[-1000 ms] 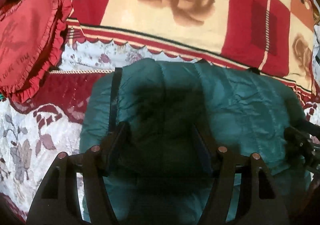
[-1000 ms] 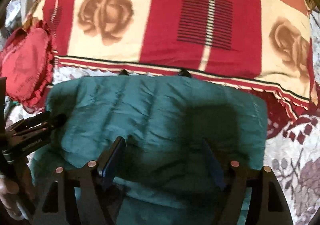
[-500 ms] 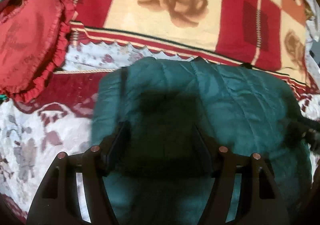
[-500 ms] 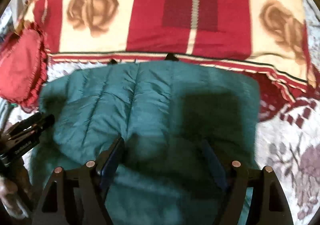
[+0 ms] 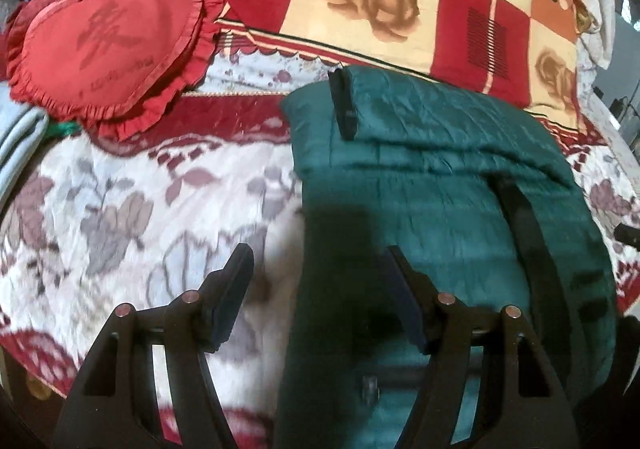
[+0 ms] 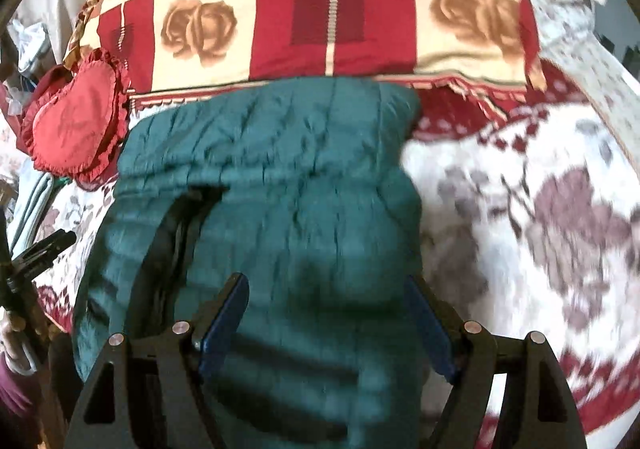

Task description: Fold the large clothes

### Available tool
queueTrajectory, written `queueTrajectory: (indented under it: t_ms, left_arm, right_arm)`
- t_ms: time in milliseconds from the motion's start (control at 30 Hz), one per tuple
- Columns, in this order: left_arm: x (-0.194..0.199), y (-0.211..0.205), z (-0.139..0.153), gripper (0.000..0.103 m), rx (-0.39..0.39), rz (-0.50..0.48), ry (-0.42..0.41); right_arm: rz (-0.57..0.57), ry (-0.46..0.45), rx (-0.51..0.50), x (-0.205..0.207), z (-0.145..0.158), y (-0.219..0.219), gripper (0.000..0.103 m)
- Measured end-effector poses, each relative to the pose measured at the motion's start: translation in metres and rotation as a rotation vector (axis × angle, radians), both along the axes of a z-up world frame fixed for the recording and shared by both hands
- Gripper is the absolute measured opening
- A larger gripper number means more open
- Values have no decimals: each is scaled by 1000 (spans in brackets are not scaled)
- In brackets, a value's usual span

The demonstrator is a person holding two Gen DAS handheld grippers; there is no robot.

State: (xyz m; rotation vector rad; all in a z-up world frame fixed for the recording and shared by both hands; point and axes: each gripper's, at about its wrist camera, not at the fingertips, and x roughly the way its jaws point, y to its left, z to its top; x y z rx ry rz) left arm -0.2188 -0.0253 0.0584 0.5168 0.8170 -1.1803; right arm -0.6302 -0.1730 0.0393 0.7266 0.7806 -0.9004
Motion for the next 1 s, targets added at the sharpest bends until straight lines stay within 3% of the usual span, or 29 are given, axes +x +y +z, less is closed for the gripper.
queueTrajectory:
  t_ms: [200,433,667,1000]
  left_arm:
    - [-4,44,-8,67,0,-19,42]
    - [-6,68,-23,67,43,-19,59]
    - [-10,81,-42,67,112,-10,24]
    - [-8,87,-42,67,110,-5,27]
  right_arm:
    - [24,-15,58,-25,-10,46,77]
    - [56,44,115,-40,-28,83,79]
    - [50,59,153,-48,-41,90,80]
    - [66,79,164,-45,-42,93,80]
